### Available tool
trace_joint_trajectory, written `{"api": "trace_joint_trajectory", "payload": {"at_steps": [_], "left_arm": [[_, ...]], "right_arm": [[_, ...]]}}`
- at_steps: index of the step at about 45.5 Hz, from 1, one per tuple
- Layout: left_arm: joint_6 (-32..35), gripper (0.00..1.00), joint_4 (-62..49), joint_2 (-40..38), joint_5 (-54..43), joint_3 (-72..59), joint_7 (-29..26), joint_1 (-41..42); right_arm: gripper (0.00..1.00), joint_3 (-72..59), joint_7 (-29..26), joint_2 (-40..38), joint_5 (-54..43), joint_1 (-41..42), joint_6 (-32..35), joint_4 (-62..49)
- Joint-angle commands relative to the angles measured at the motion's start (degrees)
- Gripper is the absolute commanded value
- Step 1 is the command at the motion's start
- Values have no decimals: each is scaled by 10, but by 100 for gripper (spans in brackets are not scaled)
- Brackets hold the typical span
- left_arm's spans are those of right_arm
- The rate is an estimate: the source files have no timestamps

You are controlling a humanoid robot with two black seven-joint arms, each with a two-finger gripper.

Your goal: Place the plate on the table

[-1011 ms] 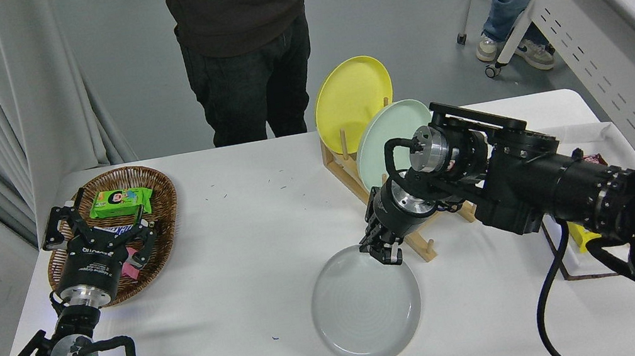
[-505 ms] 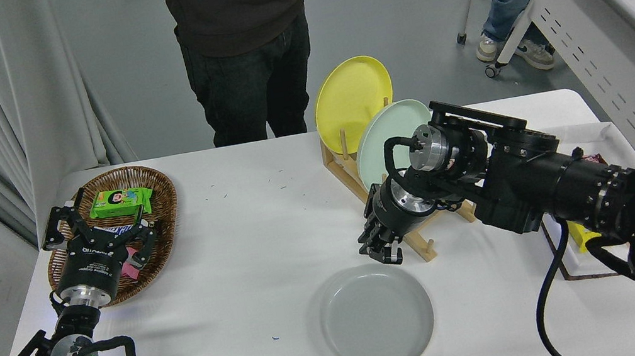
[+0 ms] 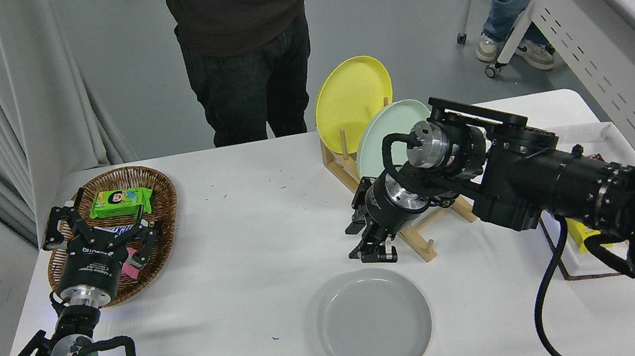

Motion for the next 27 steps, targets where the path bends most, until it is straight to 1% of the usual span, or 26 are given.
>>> {"api": "trace_joint_trajectory", "payload": {"at_steps": [1,17,18,22,27], "left_arm": [[0,98,0,0,0,0,0,0],[0,98,0,0,0,0,0,0],[0,98,0,0,0,0,0,0],[0,98,0,0,0,0,0,0],[0,98,0,0,0,0,0,0]], "right_arm": [[100,8,-1,0,7,9,36,6],[100,97,-2,0,0,41,66,15],[100,107,-1,0,-1,50,88,15],[100,121,-1,0,-1,55,139,13],[100,131,0,0,-2,58,235,14]]}}
